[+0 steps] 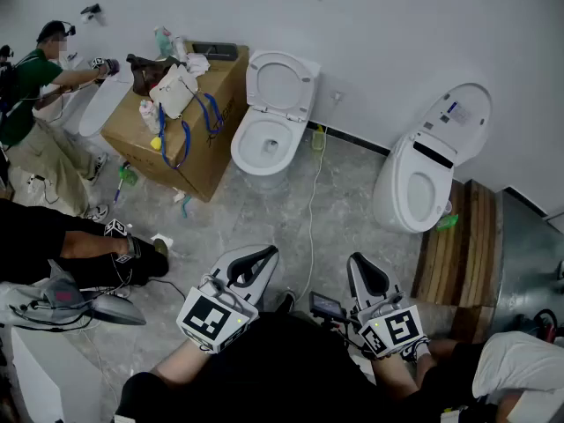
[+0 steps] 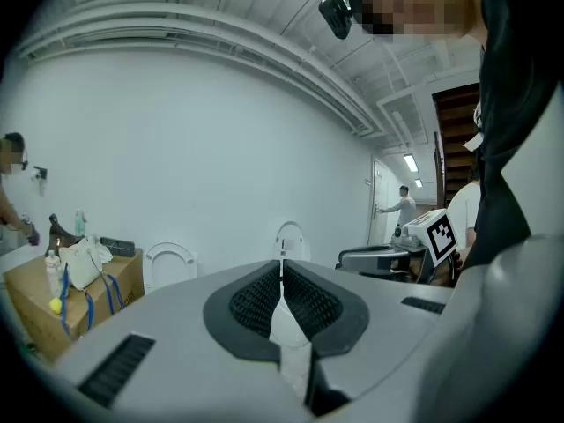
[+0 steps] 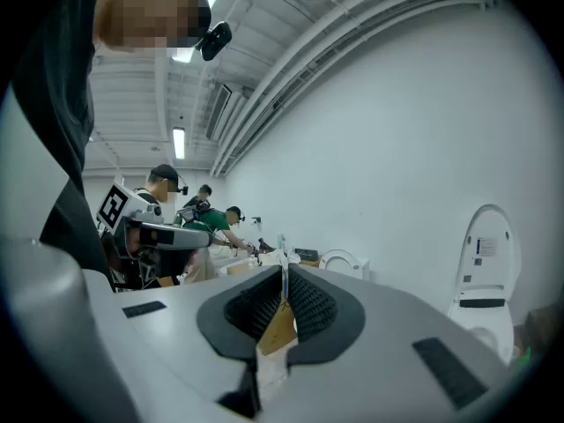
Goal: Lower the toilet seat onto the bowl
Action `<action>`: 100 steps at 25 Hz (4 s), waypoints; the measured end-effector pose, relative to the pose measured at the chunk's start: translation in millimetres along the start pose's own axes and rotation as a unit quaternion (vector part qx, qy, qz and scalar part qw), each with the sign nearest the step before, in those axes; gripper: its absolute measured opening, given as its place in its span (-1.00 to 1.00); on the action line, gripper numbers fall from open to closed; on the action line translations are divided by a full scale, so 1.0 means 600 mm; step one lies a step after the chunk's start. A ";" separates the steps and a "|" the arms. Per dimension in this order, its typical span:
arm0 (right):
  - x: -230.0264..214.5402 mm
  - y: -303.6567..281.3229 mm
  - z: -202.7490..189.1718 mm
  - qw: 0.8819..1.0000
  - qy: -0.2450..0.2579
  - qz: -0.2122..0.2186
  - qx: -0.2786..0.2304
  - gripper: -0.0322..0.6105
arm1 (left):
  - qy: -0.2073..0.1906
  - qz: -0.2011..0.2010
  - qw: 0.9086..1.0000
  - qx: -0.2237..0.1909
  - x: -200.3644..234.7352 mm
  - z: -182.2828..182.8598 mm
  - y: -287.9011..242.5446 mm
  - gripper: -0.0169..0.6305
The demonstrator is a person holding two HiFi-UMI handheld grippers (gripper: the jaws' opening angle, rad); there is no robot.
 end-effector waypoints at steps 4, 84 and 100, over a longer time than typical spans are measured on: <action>0.000 -0.017 -0.003 1.000 -0.002 -0.005 0.004 -0.76 | 0.003 -0.009 1.000 -0.022 0.018 0.010 -0.008 -0.88; -0.364 -0.705 0.028 0.995 -0.032 0.092 0.023 -0.76 | 0.061 0.061 0.996 0.020 0.548 0.268 -0.448 -0.88; -0.455 -0.918 0.039 0.994 -0.093 -0.006 0.057 -0.76 | 0.057 0.012 0.998 0.038 0.766 0.367 -0.566 -0.88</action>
Point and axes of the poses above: the fingertips, and each gripper's own axes: y backward along the fingers, x to its left, z out of its top, the point moved 5 cm from there along y, backward along the fingers, and after that the axes turned 14 degrees about y, right-handed, at the moved point
